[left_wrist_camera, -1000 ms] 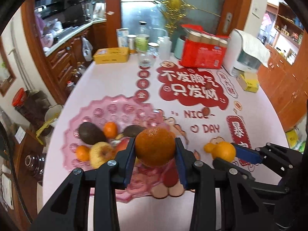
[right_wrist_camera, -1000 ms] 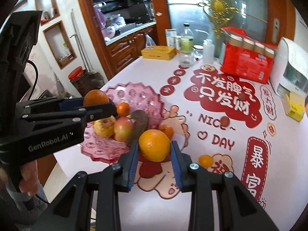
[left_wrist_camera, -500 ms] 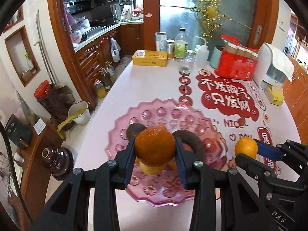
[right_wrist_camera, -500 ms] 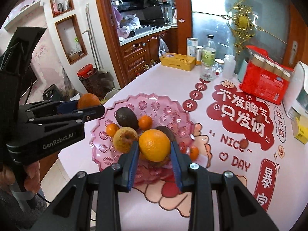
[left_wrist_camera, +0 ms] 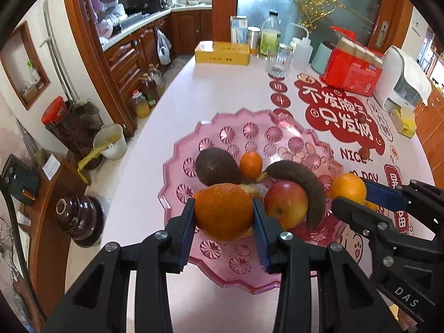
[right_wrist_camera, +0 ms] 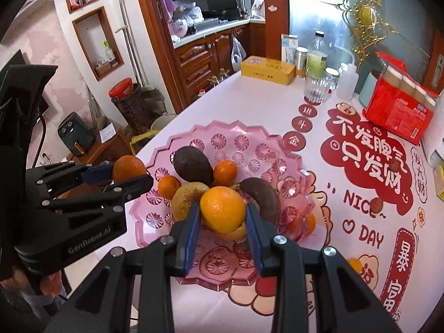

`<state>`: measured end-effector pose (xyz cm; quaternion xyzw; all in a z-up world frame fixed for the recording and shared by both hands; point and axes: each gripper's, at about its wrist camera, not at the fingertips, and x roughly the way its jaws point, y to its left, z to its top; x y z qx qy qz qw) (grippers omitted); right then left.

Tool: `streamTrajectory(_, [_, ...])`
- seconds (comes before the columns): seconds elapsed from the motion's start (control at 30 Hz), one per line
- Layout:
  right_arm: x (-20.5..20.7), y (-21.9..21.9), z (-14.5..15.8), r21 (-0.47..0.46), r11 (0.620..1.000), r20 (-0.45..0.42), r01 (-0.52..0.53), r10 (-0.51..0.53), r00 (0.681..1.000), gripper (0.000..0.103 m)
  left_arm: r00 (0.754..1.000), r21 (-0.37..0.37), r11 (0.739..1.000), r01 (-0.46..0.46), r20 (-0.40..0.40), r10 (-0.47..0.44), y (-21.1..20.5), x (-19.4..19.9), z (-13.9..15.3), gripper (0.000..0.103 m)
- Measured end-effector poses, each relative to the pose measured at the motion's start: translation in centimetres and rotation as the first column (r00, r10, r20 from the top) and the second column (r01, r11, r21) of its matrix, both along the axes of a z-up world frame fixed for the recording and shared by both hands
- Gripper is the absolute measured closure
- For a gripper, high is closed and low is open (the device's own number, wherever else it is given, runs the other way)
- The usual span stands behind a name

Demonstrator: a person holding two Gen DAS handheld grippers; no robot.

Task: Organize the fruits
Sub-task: 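Carry both held oranges over the pink bowl and open both tools inside, then withdraw both open tools from the bowl toward the remaining oranges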

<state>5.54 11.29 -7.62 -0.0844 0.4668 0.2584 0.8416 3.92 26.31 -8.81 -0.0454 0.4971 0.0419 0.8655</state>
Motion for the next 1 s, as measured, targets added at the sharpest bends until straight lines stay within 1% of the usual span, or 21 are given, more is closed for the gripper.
streamTrajectory(0.13, [0.3, 0.6, -1.1, -0.016, 1.000, -0.040, 0.000, -0.001, 0.999, 0.070, 1.000, -0.019, 1.000, 0.007, -0.022, -0.008, 0.1, 0.3, -1.0, 0.066])
streamTrajectory(0.3, [0.5, 0.9, -1.7, -0.034, 0.999, -0.055, 0.002, -0.004, 0.998, 0.069, 0.999, -0.028, 0.999, 0.022, -0.042, -0.023, -0.1, 0.5, -1.9, 0.065])
streamTrajectory(0.53, [0.8, 1.1, -2.6, -0.045, 0.999, -0.093, 0.000, -0.004, 0.996, 0.069, 0.997, -0.021, 0.999, 0.035, -0.067, -0.036, -0.6, 0.7, -2.5, 0.064])
streamTrajectory(0.6, [0.8, 1.1, -2.9, -0.044, 0.999, -0.110, -0.005, 0.000, 0.994, 0.069, 0.997, -0.017, 0.999, 0.036, -0.064, -0.037, -0.7, 0.7, -2.5, 0.057])
streamTrajectory(0.63, [0.8, 1.1, -2.9, -0.044, 0.999, -0.114, -0.005, 0.000, 0.993, 0.069, 0.998, -0.007, 0.999, 0.033, -0.057, -0.034, -0.7, 0.6, -2.4, 0.049])
streamTrajectory(0.67, [0.8, 1.1, -3.0, -0.043, 0.999, -0.121, -0.006, 0.001, 0.993, 0.069, 0.998, 0.006, 1.000, 0.029, -0.051, -0.029, -0.8, 0.5, -2.3, 0.046])
streamTrajectory(0.8, [0.8, 0.7, -2.9, -0.034, 0.999, -0.127, 0.002, -0.006, 0.992, 0.066, 0.999, 0.011, 1.000, 0.018, -0.046, -0.018, -0.5, 0.4, -2.0, 0.038])
streamTrajectory(0.87, [0.8, 0.6, -2.8, -0.031, 0.999, -0.124, 0.006, -0.010, 0.992, 0.063, 0.999, 0.010, 1.000, 0.007, -0.045, -0.007, -0.2, 0.4, -1.9, 0.032])
streamTrajectory(1.0, [0.5, 0.4, -2.5, -0.025, 1.000, -0.119, 0.008, -0.011, 0.993, 0.063, 0.999, 0.016, 1.000, -0.015, -0.039, 0.015, 0.2, 0.1, -1.6, 0.021])
